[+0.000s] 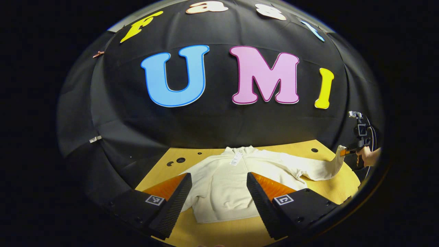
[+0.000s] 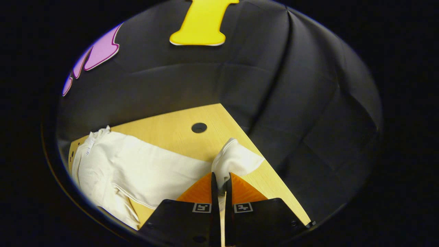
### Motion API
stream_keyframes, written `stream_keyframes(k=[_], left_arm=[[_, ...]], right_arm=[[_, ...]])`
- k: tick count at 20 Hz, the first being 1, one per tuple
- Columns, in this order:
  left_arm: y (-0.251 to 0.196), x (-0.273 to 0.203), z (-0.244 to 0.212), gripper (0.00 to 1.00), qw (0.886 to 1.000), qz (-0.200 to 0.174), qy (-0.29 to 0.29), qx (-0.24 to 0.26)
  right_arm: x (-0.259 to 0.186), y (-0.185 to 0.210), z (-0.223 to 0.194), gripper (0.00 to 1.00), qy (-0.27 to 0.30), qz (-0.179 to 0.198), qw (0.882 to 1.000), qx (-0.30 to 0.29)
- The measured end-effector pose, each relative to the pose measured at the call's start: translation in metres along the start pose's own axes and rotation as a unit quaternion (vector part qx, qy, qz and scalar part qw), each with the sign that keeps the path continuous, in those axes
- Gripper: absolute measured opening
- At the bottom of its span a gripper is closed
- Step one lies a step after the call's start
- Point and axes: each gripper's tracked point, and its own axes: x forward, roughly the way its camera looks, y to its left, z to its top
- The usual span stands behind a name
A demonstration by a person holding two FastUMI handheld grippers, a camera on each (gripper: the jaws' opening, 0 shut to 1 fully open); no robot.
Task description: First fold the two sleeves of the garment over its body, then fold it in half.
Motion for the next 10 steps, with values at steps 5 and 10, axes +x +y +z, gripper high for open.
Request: stream_keyframes(k=[5,10], left_arm=[[0.036,-0.008,-0.012,1.0,0.999,0.024,0.003,-0.021],[0.069,-0.015,-0.024,1.0,0.998,0.048,0.011,-0.039]], right_arm=[[-0.023,0.063,0.068,0.09,-0.04,0.061,0.997,-0.002],[-0.036,0.147,0.104,0.09,-0.059,0.117,0.991,-0.007]])
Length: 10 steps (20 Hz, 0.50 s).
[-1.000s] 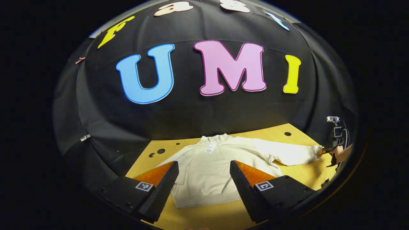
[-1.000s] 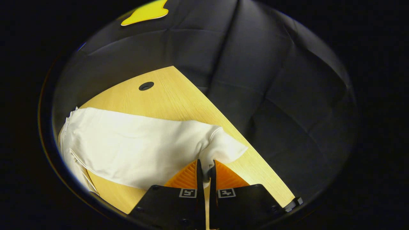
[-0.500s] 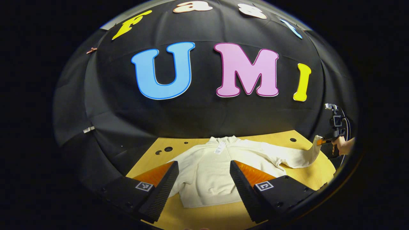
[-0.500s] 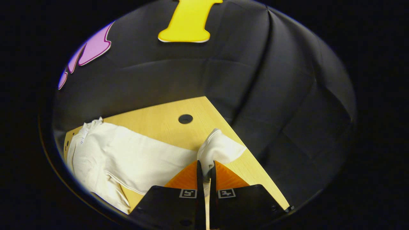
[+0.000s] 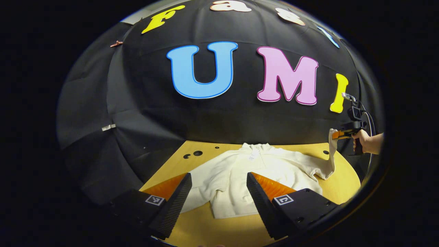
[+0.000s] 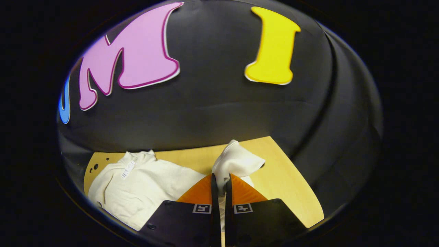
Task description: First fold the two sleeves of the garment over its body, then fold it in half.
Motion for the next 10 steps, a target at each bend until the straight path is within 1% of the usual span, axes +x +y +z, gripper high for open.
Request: stream_keyframes(k=[3,7,10], left_arm=[[0.016,0.001,-0.003,1.0,1.0,0.016,0.002,-0.016],[0.033,0.003,-0.003,1.0,0.999,0.027,0.0,-0.03],[0.051,0.005,-0.008,1.0,0.999,0.04,0.003,-0.035]], right_arm=[[0.012,0.056,0.014,0.08,-0.009,0.029,0.999,0.017],[0.028,0.147,0.015,0.08,-0.01,0.073,0.997,-0.005],[0.036,0.209,0.005,0.08,0.0,0.102,0.995,-0.007]])
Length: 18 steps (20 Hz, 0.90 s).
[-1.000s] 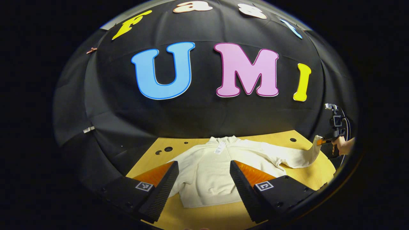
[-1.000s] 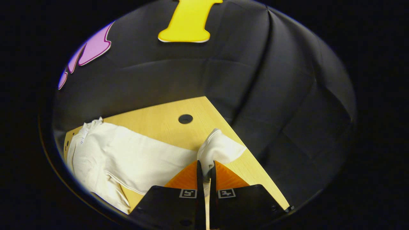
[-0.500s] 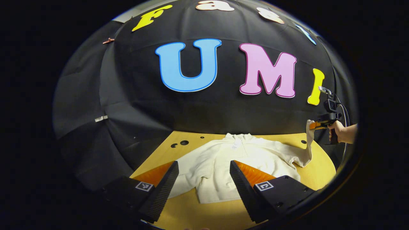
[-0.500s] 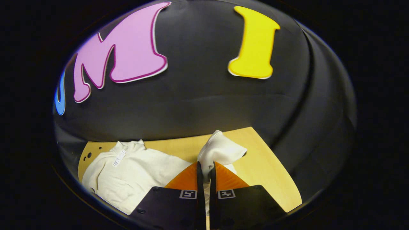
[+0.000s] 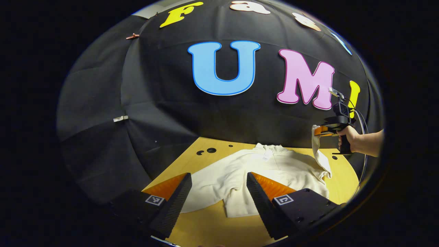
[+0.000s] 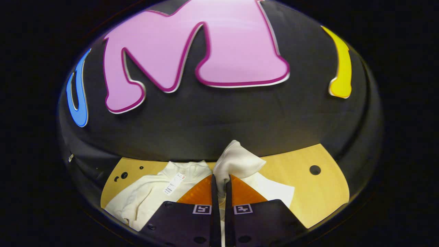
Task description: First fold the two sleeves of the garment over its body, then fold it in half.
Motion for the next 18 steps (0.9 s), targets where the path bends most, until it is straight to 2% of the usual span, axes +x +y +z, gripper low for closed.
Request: stream_keyframes(k=[6,11,13,18], left_arm=[[0.039,0.004,-0.017,1.0,0.999,0.031,0.013,-0.018],[0.068,0.013,-0.04,1.0,0.997,0.057,0.028,-0.035],[0.079,0.019,-0.047,1.0,0.996,0.068,0.034,-0.041],[0.099,0.028,-0.059,1.0,0.994,0.09,0.033,-0.053]], right_arm=[[0.033,0.106,-0.048,0.08,0.031,0.052,0.998,-0.026],[0.055,0.199,-0.081,0.08,0.044,0.105,0.989,-0.093],[0.06,0.237,-0.098,0.08,0.052,0.122,0.986,-0.101],[0.074,0.281,-0.154,0.09,0.078,0.136,0.976,-0.154]])
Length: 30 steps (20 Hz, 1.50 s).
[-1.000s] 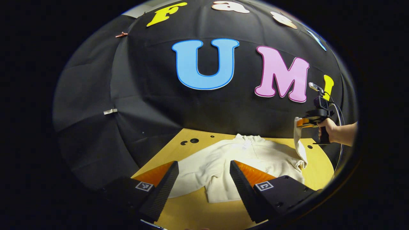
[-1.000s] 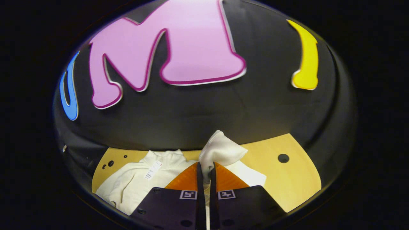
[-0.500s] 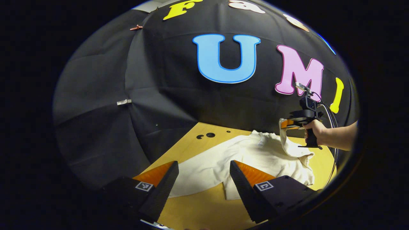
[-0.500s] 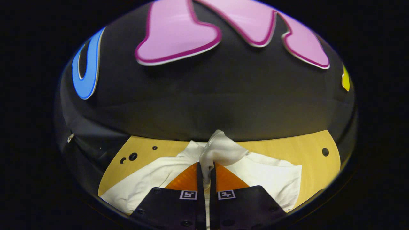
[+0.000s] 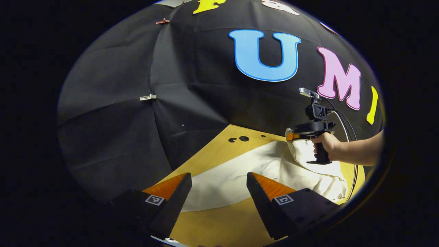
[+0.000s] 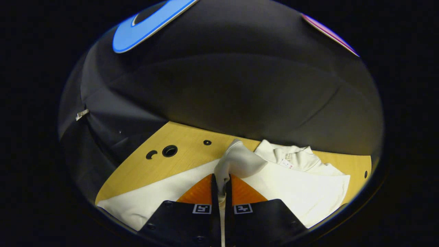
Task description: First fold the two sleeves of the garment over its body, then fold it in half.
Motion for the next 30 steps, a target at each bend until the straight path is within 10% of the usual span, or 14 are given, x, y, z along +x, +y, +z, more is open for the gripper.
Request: stream_keyframes(k=[6,11,22,30], left_arm=[[0.026,0.012,-0.022,1.0,0.999,0.033,0.009,-0.015],[0.055,0.021,-0.045,1.0,0.996,0.068,0.031,-0.043],[0.123,0.055,-0.125,1.0,0.972,0.192,0.124,-0.047],[0.11,0.065,-0.159,1.0,0.969,0.169,0.172,-0.061]], right_arm=[[0.004,0.038,-0.011,0.27,0.002,0.028,0.999,0.016],[-0.028,0.044,0.002,1.0,-0.028,0.042,0.999,-0.005],[-0.142,-0.111,0.01,1.0,-0.071,-0.068,0.993,0.065],[-0.245,-0.224,-0.026,0.99,-0.079,-0.164,0.981,0.059]])
